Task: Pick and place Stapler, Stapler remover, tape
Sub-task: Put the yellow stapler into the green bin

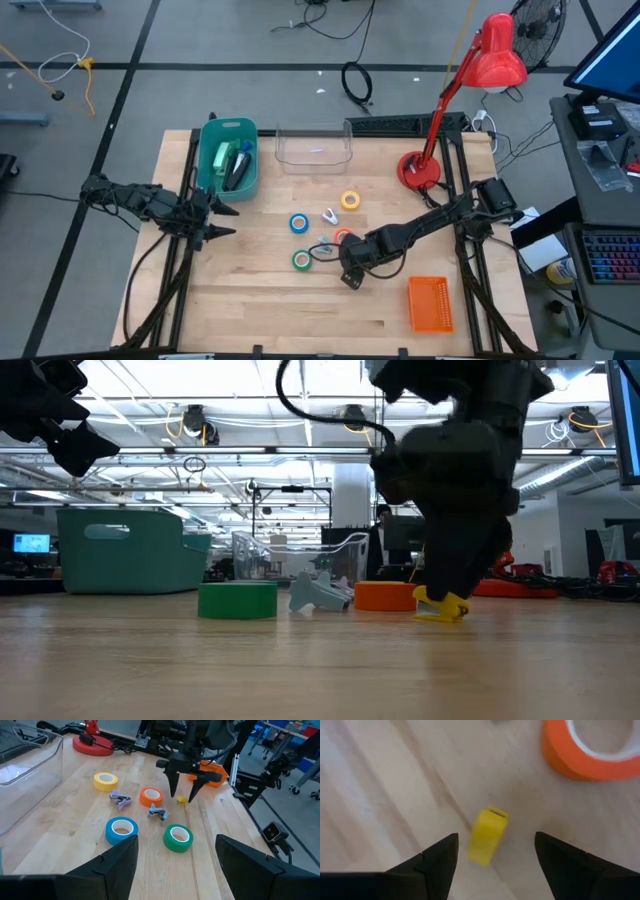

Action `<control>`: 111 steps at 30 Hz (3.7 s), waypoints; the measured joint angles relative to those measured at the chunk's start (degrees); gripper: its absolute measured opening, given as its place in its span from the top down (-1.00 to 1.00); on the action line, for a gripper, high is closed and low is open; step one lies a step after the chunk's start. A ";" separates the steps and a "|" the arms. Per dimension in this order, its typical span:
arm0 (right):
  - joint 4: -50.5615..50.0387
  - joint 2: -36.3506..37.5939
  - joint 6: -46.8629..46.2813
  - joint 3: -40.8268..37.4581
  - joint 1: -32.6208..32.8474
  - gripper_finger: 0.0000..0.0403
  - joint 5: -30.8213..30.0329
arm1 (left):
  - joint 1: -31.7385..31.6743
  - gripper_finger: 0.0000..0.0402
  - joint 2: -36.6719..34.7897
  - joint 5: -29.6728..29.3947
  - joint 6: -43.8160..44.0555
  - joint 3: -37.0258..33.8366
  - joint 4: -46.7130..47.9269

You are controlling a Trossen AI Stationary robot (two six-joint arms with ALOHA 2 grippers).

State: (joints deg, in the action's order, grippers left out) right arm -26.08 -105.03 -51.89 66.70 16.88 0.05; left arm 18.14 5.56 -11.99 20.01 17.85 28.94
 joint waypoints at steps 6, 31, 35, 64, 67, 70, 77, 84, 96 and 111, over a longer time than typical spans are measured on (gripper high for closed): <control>2.76 0.21 -1.54 -2.35 0.74 -0.20 0.41 | 0.01 -0.35 0.00 -0.02 -0.02 0.00 -0.01; 2.07 0.00 -2.27 -2.63 0.79 0.32 0.03 | 0.01 -0.35 0.00 -0.07 -0.07 0.00 0.00; 1.59 0.00 -2.29 -2.64 0.77 0.50 -0.13 | 0.01 -0.35 0.00 -0.07 -0.07 0.00 -0.01; 15.23 4.57 -5.93 -2.79 -0.41 0.68 6.53 | 0.01 -0.35 0.00 -0.07 9.02 0.00 -12.05; 19.06 6.13 -5.67 -2.81 -1.23 0.68 6.29 | 0.01 -0.35 0.00 -0.07 9.27 0.02 -14.68; 24.76 6.90 -4.74 -2.81 -2.67 0.68 6.02 | 0.01 -0.35 0.00 0.00 9.31 0.02 -16.67; 35.40 7.41 -0.85 -2.81 -7.03 0.68 5.83 | 0.01 -0.35 0.00 0.02 12.18 0.02 -16.91; 42.84 7.41 3.09 -2.78 -11.76 0.68 5.60 | 0.01 -0.35 0.73 -1.28 14.51 0.02 -17.04; 52.79 7.41 10.87 -2.76 -19.83 0.68 7.07 | -1.36 -0.35 14.54 -13.54 13.97 0.02 -32.38; 60.62 7.41 14.43 -2.72 -24.44 0.68 12.25 | -9.35 -0.35 32.35 -10.94 19.84 0.02 -54.34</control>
State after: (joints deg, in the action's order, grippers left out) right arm 34.54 -97.62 -37.45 63.99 -7.55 12.29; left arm 8.79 37.91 -22.92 39.85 17.87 -25.40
